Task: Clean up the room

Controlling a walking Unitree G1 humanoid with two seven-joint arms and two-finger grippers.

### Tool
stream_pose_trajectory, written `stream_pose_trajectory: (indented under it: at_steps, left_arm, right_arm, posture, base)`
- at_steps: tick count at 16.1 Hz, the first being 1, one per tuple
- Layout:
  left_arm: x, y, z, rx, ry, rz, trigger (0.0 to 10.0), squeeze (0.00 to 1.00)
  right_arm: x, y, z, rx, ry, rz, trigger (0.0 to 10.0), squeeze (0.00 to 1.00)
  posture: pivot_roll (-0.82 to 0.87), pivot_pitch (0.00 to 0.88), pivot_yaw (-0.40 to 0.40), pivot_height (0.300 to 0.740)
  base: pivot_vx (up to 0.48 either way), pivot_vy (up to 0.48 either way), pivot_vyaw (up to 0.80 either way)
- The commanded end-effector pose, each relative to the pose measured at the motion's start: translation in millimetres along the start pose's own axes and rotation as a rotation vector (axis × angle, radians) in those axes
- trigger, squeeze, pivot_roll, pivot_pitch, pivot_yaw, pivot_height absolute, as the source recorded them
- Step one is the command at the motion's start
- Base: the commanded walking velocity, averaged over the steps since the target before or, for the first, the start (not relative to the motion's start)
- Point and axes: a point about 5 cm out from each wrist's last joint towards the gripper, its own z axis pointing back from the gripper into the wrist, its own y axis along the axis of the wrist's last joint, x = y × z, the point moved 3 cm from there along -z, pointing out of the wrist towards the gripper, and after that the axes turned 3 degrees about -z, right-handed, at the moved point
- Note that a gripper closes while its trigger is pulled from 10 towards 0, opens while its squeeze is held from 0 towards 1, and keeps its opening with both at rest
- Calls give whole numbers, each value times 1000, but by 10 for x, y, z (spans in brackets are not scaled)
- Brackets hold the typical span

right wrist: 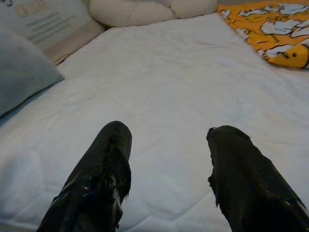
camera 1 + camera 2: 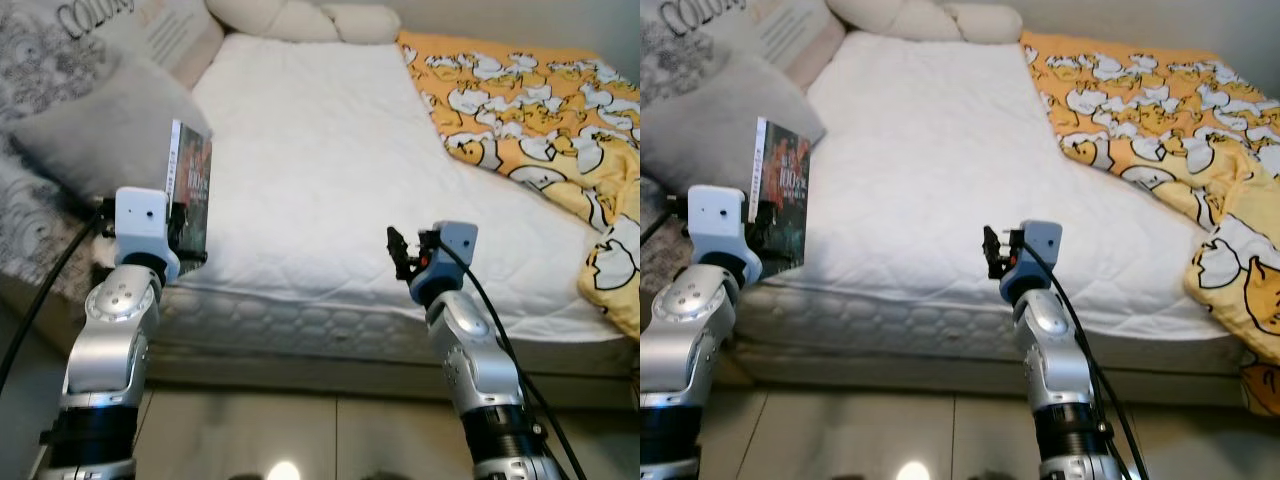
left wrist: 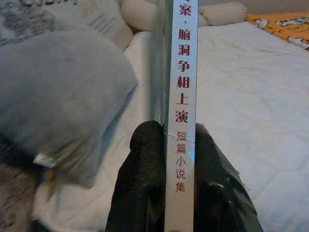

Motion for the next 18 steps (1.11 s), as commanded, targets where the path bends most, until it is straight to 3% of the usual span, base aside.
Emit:
stream_pose_trajectory:
  at_steps: [1, 12, 18]
  left_arm:
    - [103, 169, -13, 69, -32, 0, 10000, 0]
    - [117, 165, -14, 70, -40, -9, 10000, 0]
    - [128, 147, -5, 66, -45, -14, 10000, 0]
  right_arm:
    - [116, 25, 17, 6, -34, -1, 10000, 0]
    - [119, -5, 25, -1, -33, -10, 10000, 0]
    - [226, -1, 34, -2, -72, -15, 10000, 0]
  posture:
    - [8, 0, -52, 740]
    - [9, 0, -49, 740]
    - [7, 0, -49, 740]
  base:
    - [382, 0, 0]
    - [382, 0, 0]
    - [379, 0, 0]
